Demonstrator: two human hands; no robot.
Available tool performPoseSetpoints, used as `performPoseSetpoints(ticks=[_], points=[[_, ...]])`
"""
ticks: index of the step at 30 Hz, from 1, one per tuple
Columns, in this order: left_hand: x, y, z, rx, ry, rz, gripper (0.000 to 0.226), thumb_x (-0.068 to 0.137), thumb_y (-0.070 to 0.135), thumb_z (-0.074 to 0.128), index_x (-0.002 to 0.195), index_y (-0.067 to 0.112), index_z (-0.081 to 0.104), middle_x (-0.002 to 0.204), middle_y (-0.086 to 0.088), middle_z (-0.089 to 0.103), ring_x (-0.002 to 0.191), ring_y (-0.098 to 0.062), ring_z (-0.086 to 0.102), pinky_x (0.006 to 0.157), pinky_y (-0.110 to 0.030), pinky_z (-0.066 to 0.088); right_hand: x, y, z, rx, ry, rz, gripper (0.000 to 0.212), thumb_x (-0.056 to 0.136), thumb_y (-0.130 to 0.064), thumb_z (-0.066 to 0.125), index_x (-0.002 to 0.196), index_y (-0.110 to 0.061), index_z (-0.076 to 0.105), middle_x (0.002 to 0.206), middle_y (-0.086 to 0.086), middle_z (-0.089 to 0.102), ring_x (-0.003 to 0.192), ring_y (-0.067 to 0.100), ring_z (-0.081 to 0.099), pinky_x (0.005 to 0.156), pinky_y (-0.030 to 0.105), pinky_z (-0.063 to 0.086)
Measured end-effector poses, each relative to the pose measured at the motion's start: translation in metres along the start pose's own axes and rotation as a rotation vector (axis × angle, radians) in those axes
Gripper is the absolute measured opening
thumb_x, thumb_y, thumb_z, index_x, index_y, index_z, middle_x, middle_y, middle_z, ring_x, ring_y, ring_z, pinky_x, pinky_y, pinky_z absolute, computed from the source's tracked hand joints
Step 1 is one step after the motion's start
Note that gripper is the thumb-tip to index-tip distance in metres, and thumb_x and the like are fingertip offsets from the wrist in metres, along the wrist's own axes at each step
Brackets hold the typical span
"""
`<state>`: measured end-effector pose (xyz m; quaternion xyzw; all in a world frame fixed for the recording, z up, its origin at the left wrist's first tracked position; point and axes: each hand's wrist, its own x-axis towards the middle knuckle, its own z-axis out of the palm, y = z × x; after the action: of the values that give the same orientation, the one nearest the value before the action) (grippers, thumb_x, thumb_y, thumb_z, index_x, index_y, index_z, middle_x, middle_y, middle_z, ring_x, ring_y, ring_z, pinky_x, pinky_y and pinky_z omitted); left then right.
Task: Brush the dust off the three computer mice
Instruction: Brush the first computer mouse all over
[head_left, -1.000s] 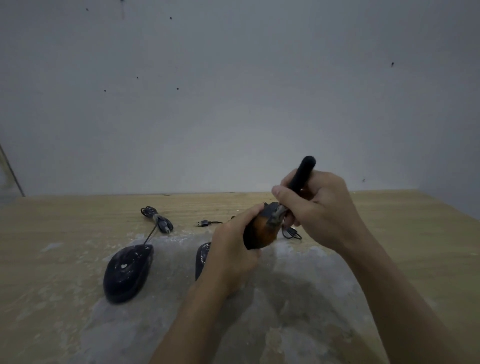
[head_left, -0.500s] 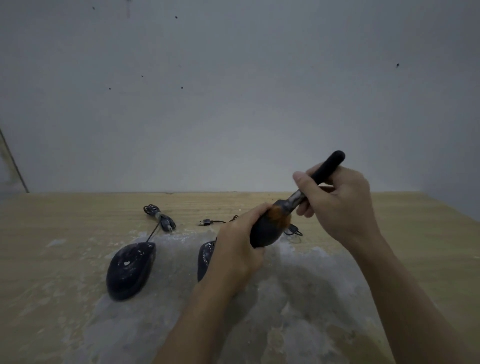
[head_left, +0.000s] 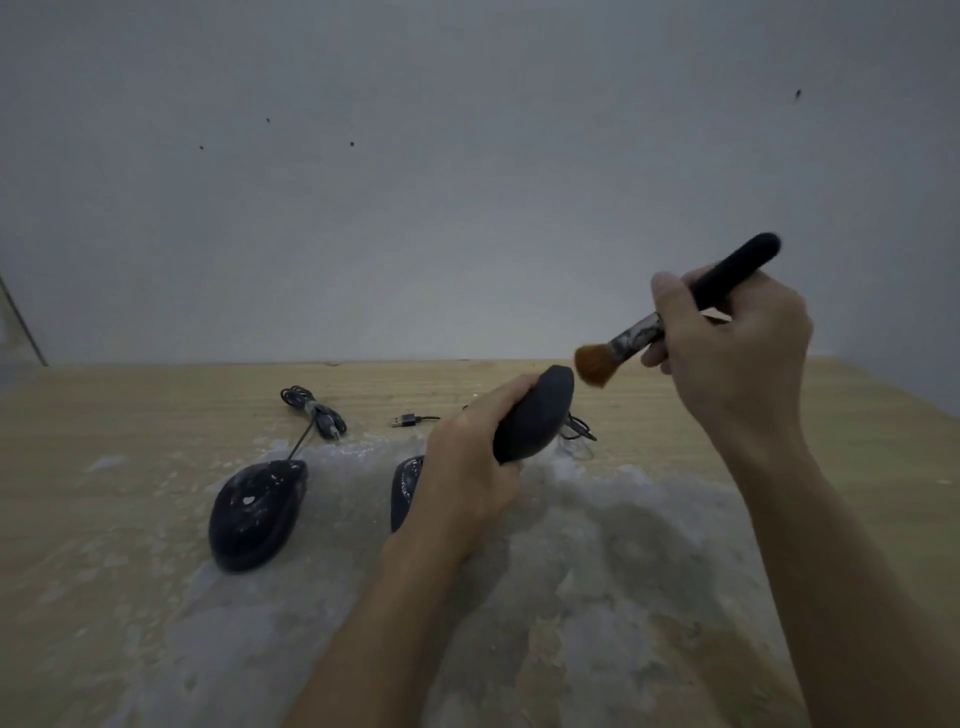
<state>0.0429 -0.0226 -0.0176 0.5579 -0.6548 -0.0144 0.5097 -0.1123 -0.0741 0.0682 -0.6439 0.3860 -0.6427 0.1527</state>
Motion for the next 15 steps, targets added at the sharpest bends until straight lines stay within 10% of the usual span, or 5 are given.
performPoseSetpoints(ticks=[4, 9, 15], points=[[-0.001, -0.001, -0.002, 0.006, 0.015, 0.03, 0.07, 0.06, -0.011, 0.072, 0.124, 0.014, 0.057, 0.106, 0.014, 0.055, 0.103, 0.007, 0.046, 0.085, 0.001, 0.036, -0.005, 0.003, 0.011, 0.176, -0.283, 0.131, 0.022, 0.087, -0.019, 0.061, 0.068, -0.007, 0.059, 0.049, 0.005, 0.061, 0.039, 0.018, 0.058, 0.041, 0.023, 0.044], [-0.003, -0.005, -0.004, 0.036, -0.019, -0.011, 0.071, 0.062, -0.011, 0.072, 0.125, 0.016, 0.056, 0.11, 0.01, 0.062, 0.102, 0.006, 0.046, 0.082, 0.001, 0.035, -0.008, 0.011, 0.014, -0.031, -0.104, -0.012, 0.018, 0.085, -0.025, 0.063, 0.072, -0.013, 0.06, 0.057, -0.002, 0.062, 0.05, 0.015, 0.064, 0.054, 0.03, 0.053], [-0.001, -0.004, -0.005, 0.042, -0.012, 0.002, 0.071, 0.061, -0.007, 0.074, 0.125, 0.019, 0.056, 0.114, 0.001, 0.068, 0.1, -0.008, 0.058, 0.086, -0.017, 0.046, -0.013, 0.007, 0.02, 0.078, -0.342, 0.013, 0.019, 0.085, -0.019, 0.063, 0.07, -0.009, 0.058, 0.056, 0.005, 0.06, 0.044, 0.017, 0.061, 0.045, 0.027, 0.047]])
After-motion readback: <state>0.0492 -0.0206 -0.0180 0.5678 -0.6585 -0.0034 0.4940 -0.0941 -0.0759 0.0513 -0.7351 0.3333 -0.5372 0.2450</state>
